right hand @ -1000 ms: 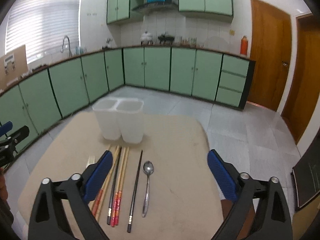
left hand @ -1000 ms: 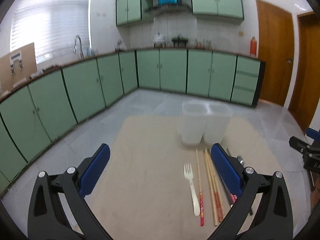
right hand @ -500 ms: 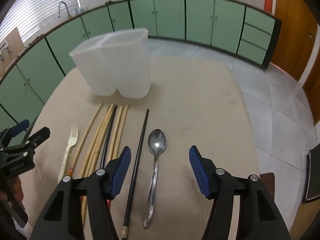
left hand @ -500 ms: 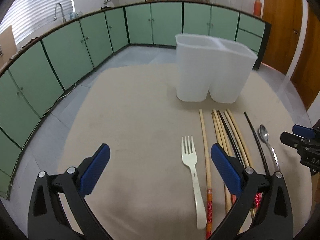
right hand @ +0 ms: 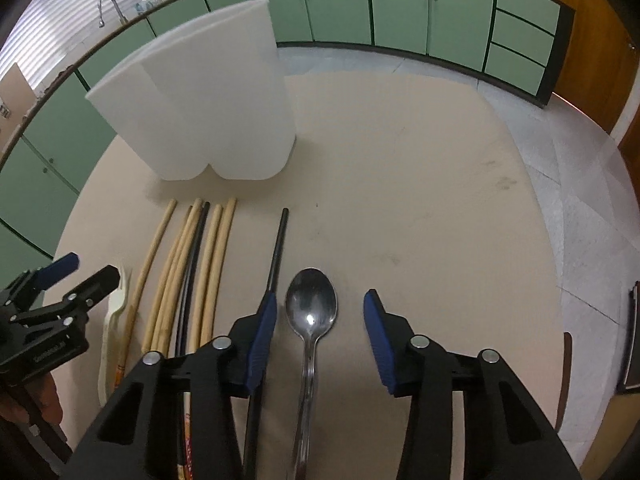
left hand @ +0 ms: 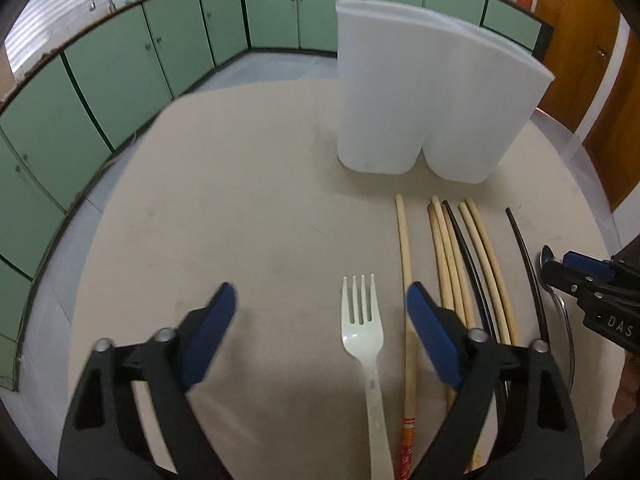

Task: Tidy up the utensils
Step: 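Close the left gripper on the white plastic fork while the right gripper closes on the steel spoon, then lift the fork with the left gripper while the right gripper lifts the spoon toward the white holder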

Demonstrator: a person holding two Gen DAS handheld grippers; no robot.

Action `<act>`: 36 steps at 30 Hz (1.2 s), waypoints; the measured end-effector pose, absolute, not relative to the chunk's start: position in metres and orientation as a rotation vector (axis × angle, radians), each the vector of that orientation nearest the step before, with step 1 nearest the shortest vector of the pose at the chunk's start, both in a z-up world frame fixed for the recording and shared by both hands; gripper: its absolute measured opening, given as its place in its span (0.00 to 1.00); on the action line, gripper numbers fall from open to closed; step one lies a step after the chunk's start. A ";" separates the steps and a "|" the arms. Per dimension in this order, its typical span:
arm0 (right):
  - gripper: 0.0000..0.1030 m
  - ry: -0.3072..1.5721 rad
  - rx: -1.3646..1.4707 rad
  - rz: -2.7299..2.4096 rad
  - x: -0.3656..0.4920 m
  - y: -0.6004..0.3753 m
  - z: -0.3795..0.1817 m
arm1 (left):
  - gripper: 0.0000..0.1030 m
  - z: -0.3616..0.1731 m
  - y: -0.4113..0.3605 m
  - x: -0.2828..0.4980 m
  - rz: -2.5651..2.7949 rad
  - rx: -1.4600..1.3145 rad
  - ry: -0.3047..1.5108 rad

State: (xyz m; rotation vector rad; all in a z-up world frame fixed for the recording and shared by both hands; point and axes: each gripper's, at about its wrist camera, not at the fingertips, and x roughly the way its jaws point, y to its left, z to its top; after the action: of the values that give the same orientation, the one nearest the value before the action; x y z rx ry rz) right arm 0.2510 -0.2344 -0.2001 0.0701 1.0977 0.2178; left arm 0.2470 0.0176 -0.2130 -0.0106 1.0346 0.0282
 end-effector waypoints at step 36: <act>0.27 0.776 0.093 0.256 0.206 -0.247 -0.150 | 0.17 -0.171 0.014 0.207 -0.208 -0.134 0.719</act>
State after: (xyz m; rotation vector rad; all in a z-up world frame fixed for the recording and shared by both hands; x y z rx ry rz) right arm 0.2064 -0.2473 -0.1496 0.0926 0.7763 0.2565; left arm 0.2066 0.0138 -0.1714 -0.1340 0.7192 -0.2083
